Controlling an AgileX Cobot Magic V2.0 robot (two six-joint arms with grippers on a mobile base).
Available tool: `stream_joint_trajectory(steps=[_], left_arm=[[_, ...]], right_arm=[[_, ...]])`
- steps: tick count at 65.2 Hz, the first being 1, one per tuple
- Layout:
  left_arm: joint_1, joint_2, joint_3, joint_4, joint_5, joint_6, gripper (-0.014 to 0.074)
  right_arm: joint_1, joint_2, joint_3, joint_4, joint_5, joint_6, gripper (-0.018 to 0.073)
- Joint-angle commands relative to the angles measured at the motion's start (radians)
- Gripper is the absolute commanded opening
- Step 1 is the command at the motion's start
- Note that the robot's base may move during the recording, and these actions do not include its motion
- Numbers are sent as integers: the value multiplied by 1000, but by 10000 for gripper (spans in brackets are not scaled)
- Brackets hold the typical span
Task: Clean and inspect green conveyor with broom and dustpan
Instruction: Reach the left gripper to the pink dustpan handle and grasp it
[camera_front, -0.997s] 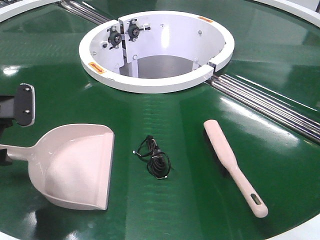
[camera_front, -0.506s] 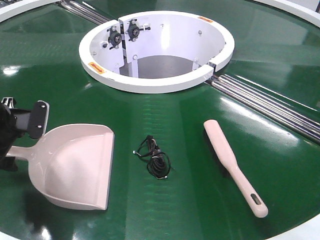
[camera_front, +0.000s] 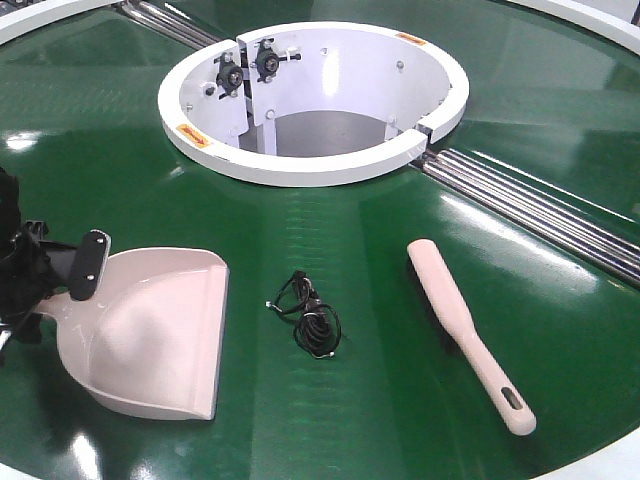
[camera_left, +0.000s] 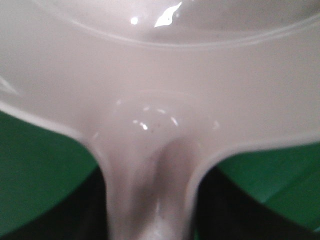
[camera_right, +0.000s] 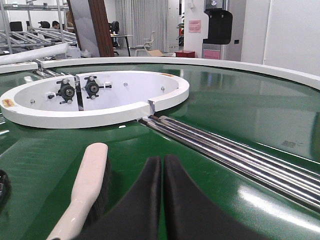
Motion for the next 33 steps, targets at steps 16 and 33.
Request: stream_joint_trajectory(steps=[16,33], left_arm=[[-22,-47,-91,21,140,-2,-8],[-52,-46,-193,-30,210,-64,-8]], right_arm=[[-6,-10,3,-12,-70,-2,-9],[-6,-10,3,-12,-70,-2,-9]])
